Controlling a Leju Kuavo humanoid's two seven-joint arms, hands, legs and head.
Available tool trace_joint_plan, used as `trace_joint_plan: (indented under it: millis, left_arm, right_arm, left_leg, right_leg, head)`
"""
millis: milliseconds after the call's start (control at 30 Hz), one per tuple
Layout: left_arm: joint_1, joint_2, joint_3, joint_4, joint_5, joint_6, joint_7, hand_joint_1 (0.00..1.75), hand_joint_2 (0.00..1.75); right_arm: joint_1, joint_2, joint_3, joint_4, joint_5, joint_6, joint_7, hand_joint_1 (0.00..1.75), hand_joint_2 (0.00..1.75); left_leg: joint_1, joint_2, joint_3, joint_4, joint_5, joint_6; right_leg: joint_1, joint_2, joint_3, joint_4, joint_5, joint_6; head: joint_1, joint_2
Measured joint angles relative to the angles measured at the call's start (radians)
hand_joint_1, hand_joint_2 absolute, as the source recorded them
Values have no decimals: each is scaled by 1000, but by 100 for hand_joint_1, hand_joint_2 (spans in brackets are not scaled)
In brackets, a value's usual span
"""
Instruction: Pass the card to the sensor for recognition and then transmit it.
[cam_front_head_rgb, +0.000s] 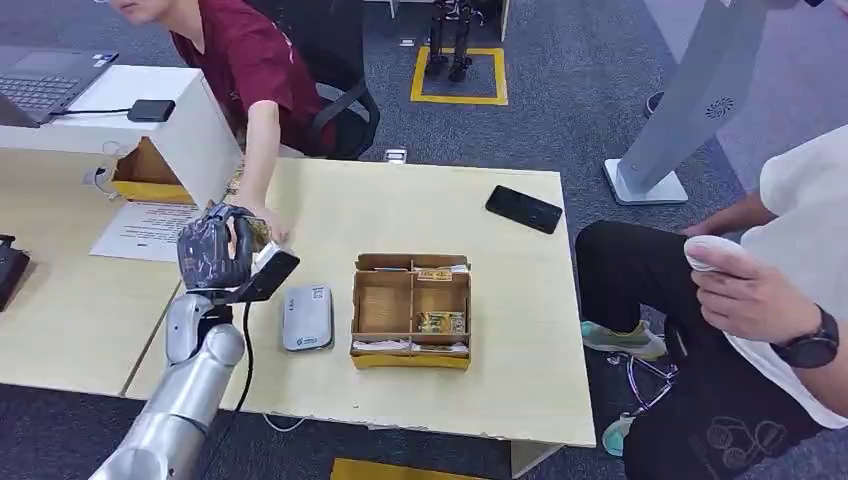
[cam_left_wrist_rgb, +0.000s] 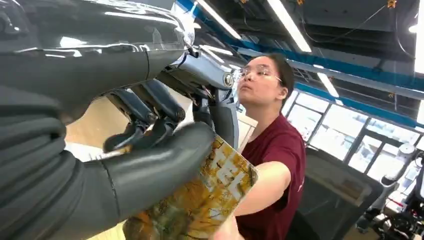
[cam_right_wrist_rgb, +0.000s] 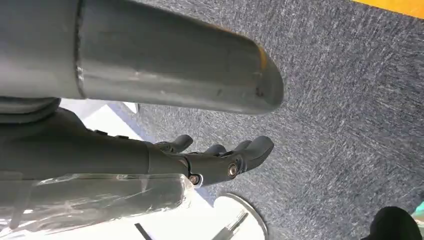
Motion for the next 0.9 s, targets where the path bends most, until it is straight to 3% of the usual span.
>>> trace_joint_plan:
  millis: [633, 900]
  left_arm:
    - [0, -16, 72, 0, -8, 0, -37, 0, 175]
    - [21, 9, 172, 0, -62, 0, -34, 0, 175]
  right_arm:
    - [1, 0, 0, 0, 1, 0, 5, 0, 0]
    - [6, 0, -1, 0, 0, -8, -1, 0, 0]
  left_leg:
    - [0, 0, 0, 0, 0, 0]
    - [0, 1, -1, 0, 0, 0]
  right_leg:
    - [0, 0, 0, 0, 0, 0]
    - [0, 2, 0, 0, 0, 0]
  head:
    - [0, 0]
    - [0, 0]
